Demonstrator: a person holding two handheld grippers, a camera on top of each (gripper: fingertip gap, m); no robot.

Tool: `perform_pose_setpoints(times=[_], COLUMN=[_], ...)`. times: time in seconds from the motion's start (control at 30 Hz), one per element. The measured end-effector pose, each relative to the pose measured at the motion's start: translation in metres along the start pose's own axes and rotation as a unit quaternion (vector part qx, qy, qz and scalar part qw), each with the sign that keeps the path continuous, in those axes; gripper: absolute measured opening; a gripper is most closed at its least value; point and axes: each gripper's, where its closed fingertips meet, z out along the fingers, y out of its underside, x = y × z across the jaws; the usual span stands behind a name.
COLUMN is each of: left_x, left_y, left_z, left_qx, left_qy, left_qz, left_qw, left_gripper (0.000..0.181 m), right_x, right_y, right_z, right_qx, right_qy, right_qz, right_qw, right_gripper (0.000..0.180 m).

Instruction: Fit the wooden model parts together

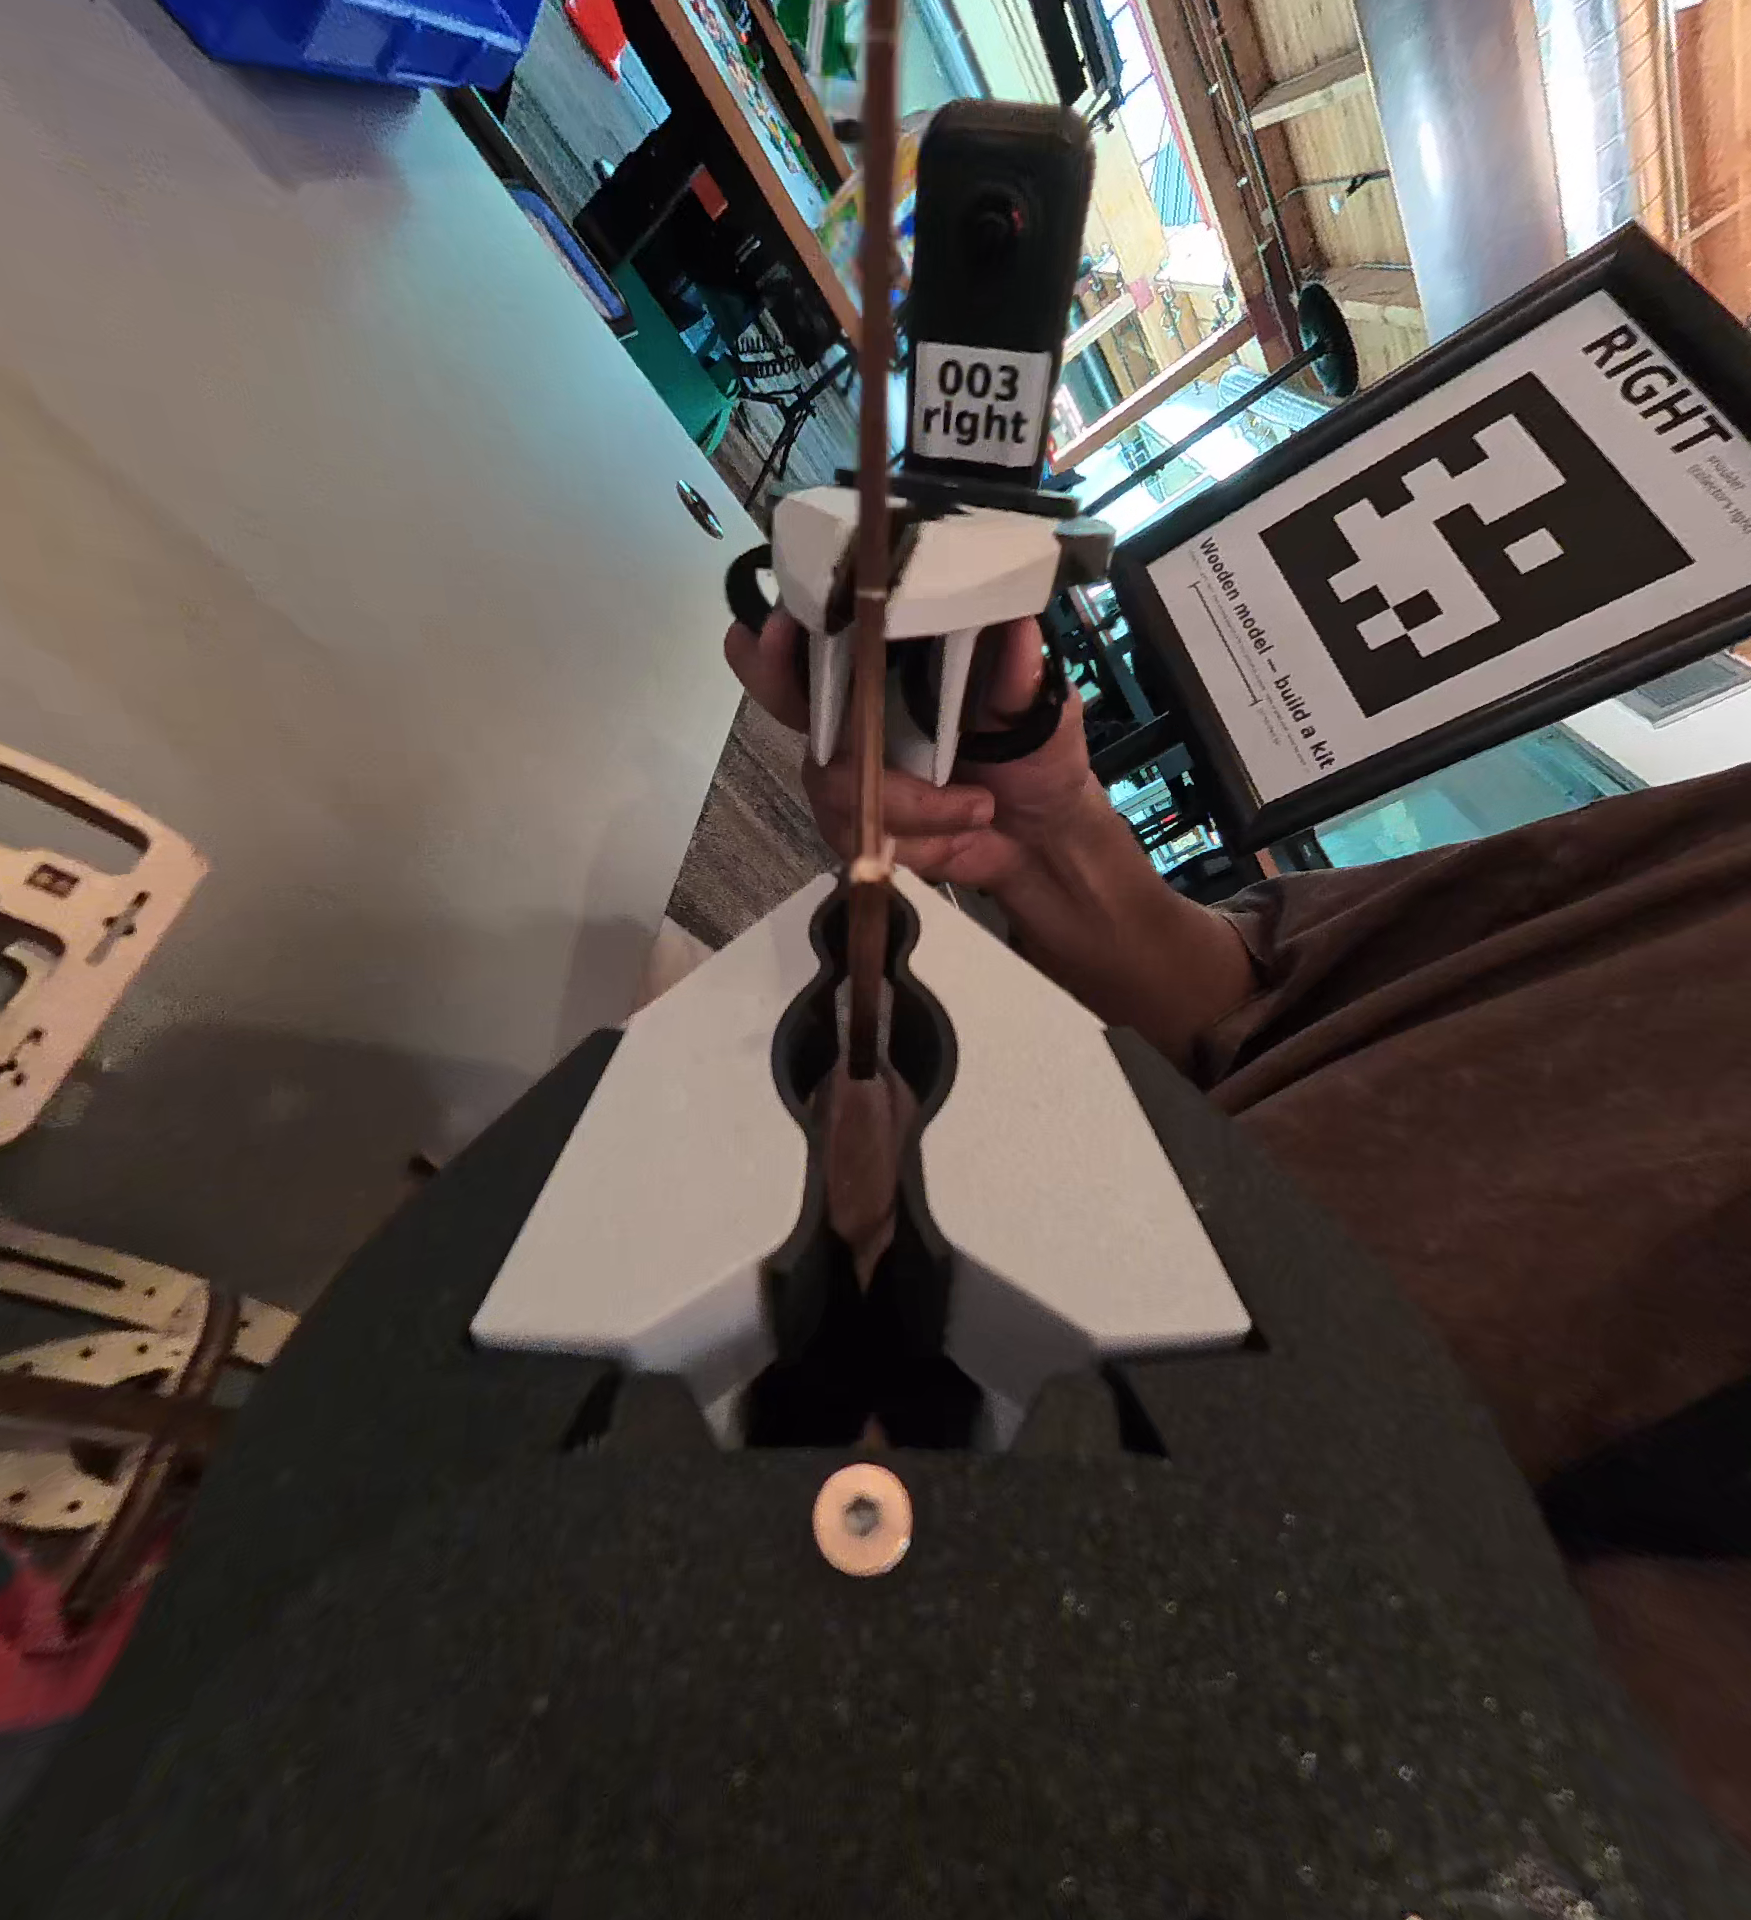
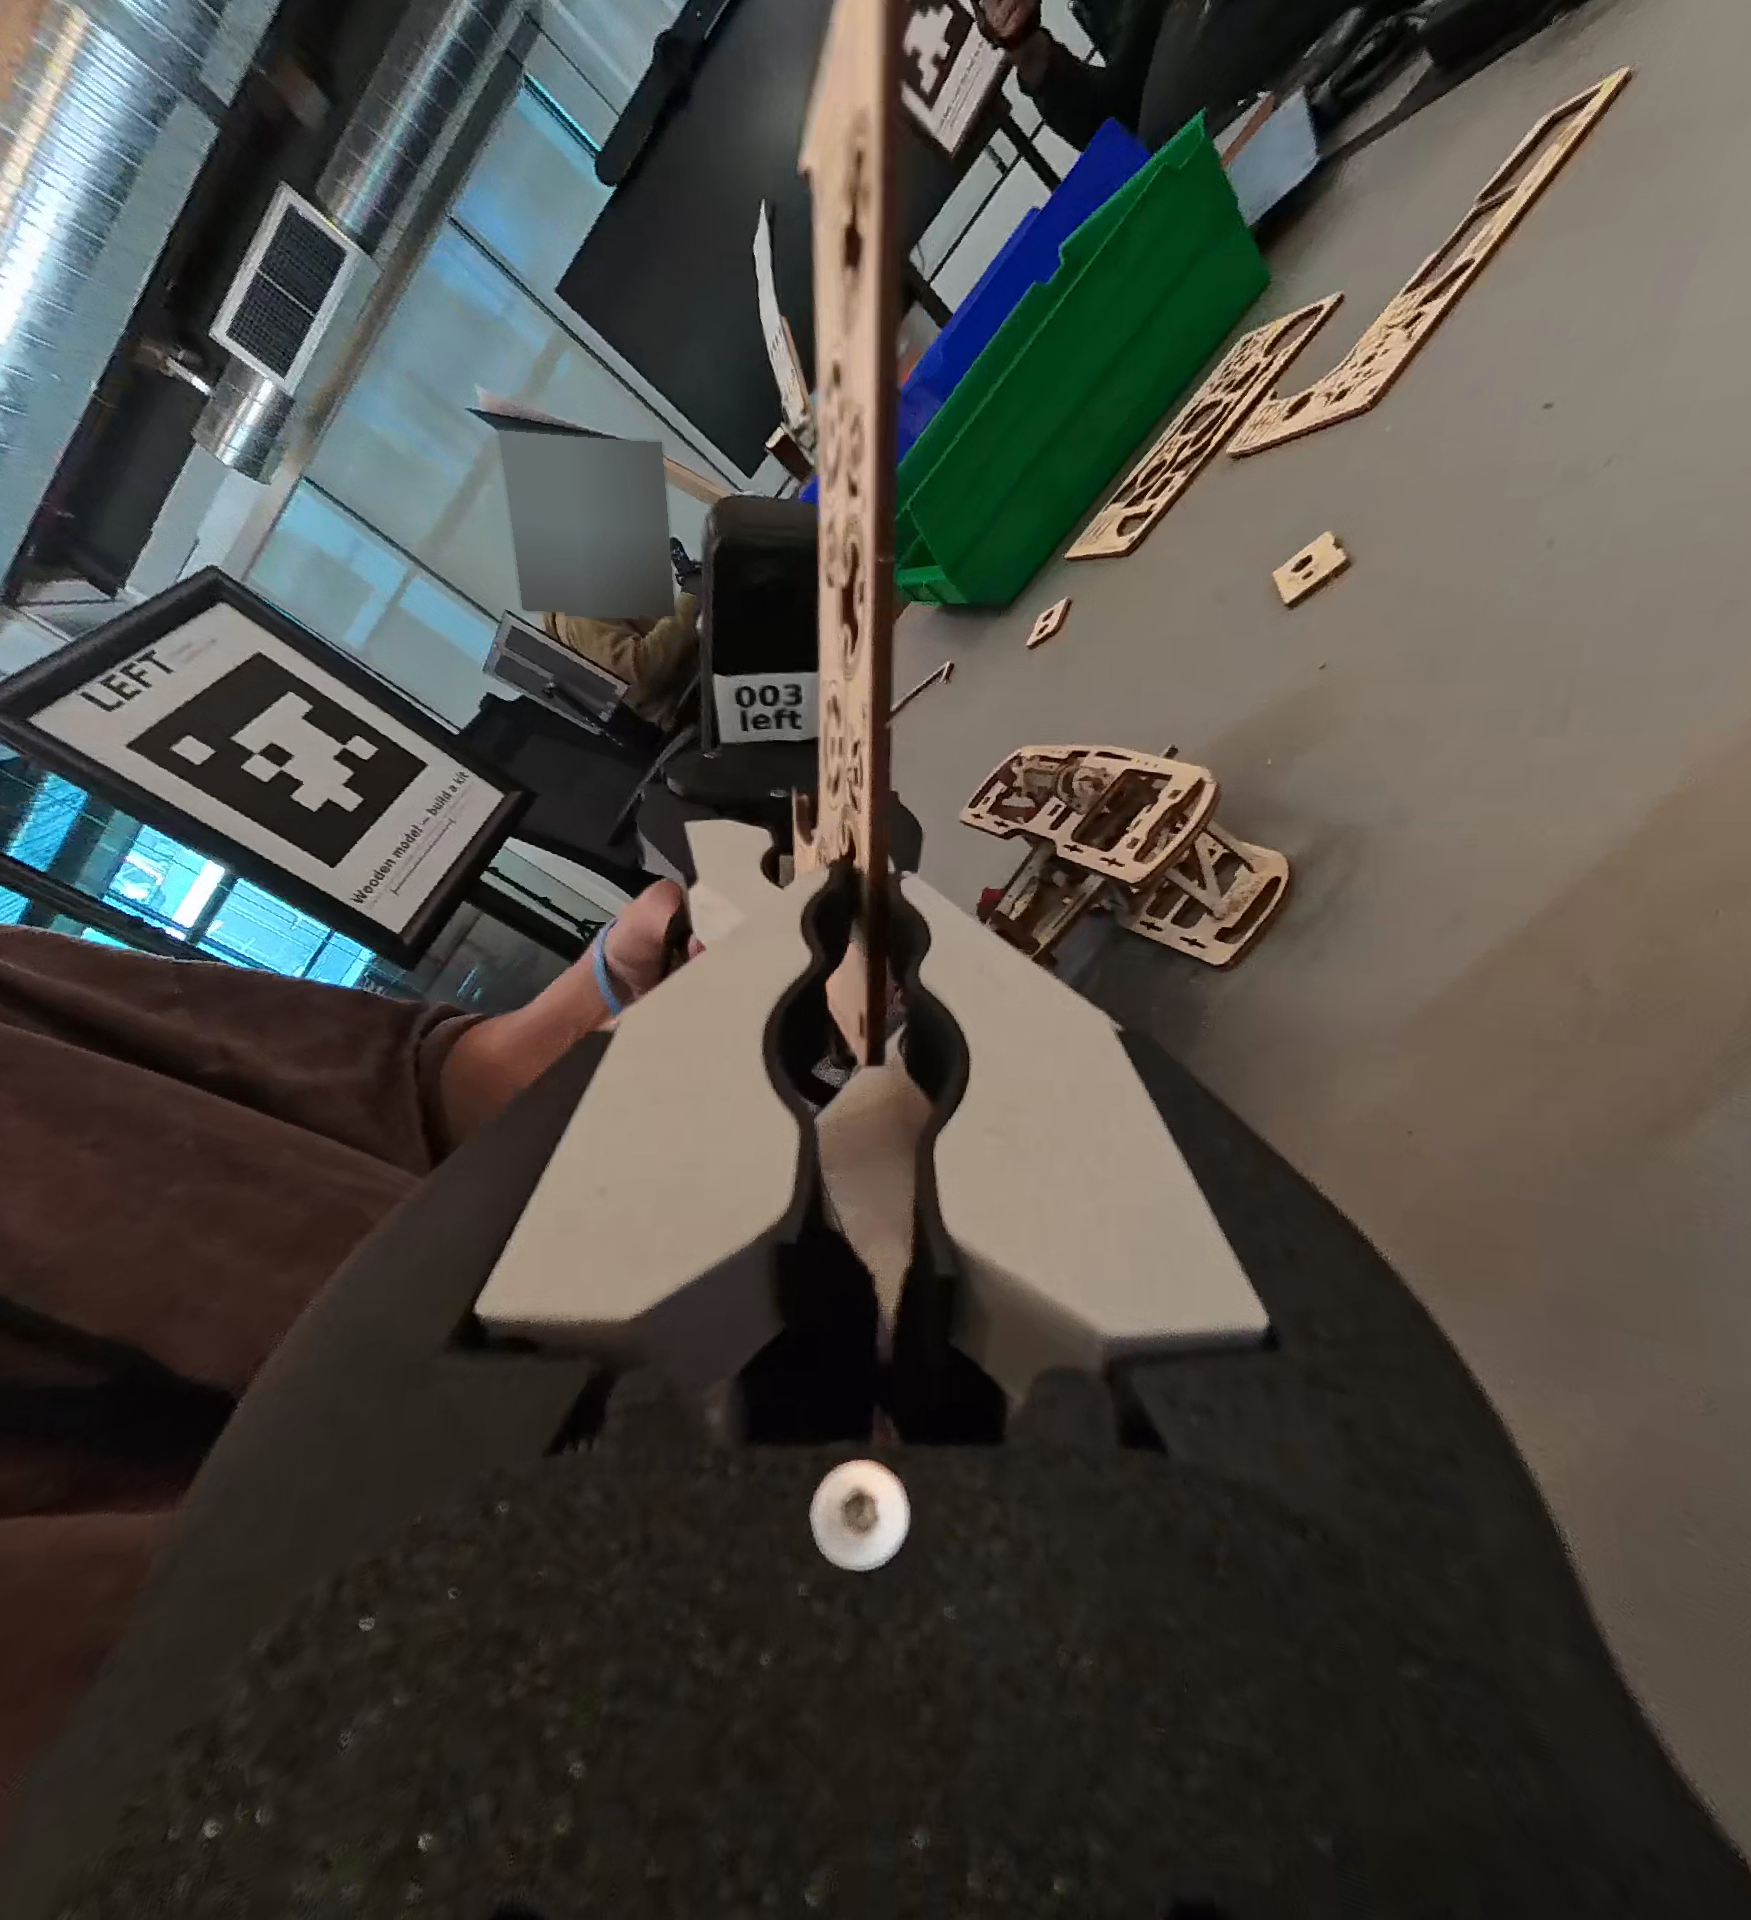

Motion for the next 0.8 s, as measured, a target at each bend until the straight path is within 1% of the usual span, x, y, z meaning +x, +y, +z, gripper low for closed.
perform_pose_setpoints(times=[0.13, 0.2, 0.33, 0.47, 0.6, 0.7, 0.8], left_x=[-0.003, -0.004, -0.007, -0.006, -0.004, -0.002, -0.006], left_y=[0.001, 0.001, 0.002, 0.003, 0.005, 0.003, 0.004], left_z=[0.001, 0.001, 0.001, 0.004, 0.006, 0.008, 0.006], left_qx=[0.002, 0.0, -0.002, -0.001, -0.002, 0.011, 0.006], left_qy=[-0.002, -0.004, -0.014, -0.014, -0.026, -0.031, -0.05], left_qz=[-0.008, -0.007, -0.006, -0.005, 0.019, 0.02, 0.031], left_qw=[1.0, 1.0, 1.0, 1.0, 0.999, 0.999, 0.998], left_gripper=[0.0, 0.0, 0.001, 0.0, 0.002, 0.002, 0.002], right_x=[0.002, 0.005, 0.009, 0.011, 0.014, 0.016, 0.018], right_y=[0.003, 0.004, 0.006, 0.006, 0.008, 0.007, 0.008], right_z=[0.003, 0.003, 0.004, 0.003, 0.001, 0.001, 0.001], right_qx=[-0.007, -0.005, -0.012, -0.014, -0.028, -0.037, -0.044], right_qy=[-0.005, -0.001, 0.015, 0.019, 0.045, 0.076, 0.103], right_qz=[0.014, 0.014, 0.003, 0.001, -0.044, -0.095, -0.138], right_qw=[1.0, 1.0, 1.0, 1.0, 0.998, 0.992, 0.984], right_gripper=[0.013, 0.009, 0.012, 0.008, 0.009, 0.012, 0.012])
